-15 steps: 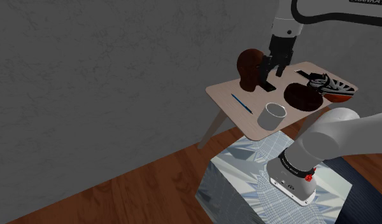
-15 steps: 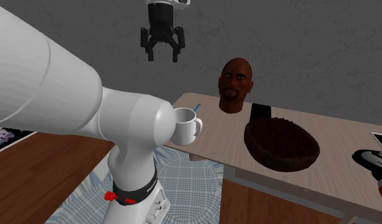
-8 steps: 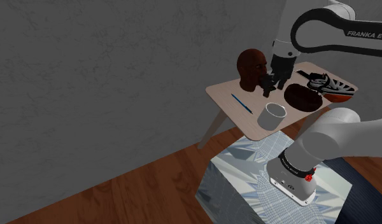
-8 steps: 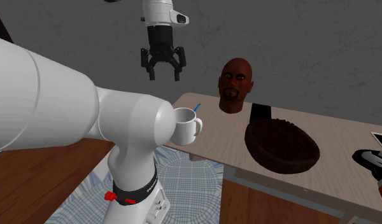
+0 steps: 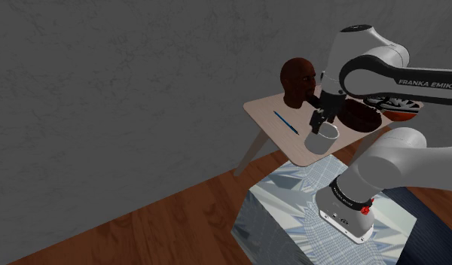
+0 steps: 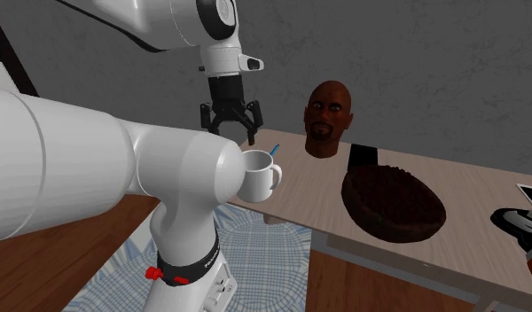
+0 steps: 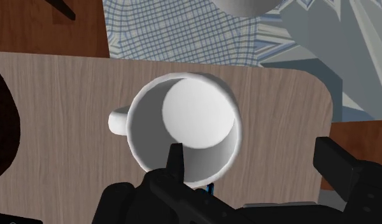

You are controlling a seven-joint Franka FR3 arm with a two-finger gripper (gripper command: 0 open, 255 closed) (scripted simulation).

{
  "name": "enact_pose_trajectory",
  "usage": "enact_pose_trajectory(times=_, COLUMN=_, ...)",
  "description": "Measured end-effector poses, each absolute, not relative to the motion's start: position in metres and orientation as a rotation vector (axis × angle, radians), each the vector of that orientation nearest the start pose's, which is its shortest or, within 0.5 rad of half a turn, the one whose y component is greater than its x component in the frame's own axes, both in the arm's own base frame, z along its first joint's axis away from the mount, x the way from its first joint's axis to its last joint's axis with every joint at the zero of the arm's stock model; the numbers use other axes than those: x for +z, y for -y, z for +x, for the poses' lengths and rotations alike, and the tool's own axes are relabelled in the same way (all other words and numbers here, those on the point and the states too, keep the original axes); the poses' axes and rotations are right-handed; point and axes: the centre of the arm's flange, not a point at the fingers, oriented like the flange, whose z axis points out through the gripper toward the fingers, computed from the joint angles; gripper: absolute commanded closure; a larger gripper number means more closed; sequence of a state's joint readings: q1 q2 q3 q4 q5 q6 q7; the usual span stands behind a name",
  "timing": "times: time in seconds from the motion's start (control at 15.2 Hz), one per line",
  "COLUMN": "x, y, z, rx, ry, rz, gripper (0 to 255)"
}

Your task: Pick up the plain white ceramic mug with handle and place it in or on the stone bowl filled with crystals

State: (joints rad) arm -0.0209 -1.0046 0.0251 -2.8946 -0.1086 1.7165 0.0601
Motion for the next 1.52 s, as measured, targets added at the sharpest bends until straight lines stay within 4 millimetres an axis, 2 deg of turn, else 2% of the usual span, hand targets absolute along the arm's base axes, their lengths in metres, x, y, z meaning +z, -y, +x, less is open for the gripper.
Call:
enact_pose_trajectory(times=0.26, x=0.390, y=0.012, z=0.232, rx=0.278, ry=-0.071, rz=-3.261, gripper=0)
enact_pose_trajectory(times=0.66, x=0.386, y=0.013, z=0.231, rx=0.278, ry=-0.071, rz=-3.261, gripper=0)
enact_pose_trajectory(times=0.73, x=0.386, y=0.013, z=0.231, rx=0.278, ry=-0.071, rz=-3.261, gripper=255)
enact_pose_trajectory(times=1.39, x=0.387, y=0.013, z=0.231, rx=0.276, ry=-0.071, rz=-3.261, gripper=255)
enact_pose_trajectory(times=1.52, x=0.393, y=0.013, z=0.231, rx=0.277, ry=-0.071, rz=-3.261, gripper=255)
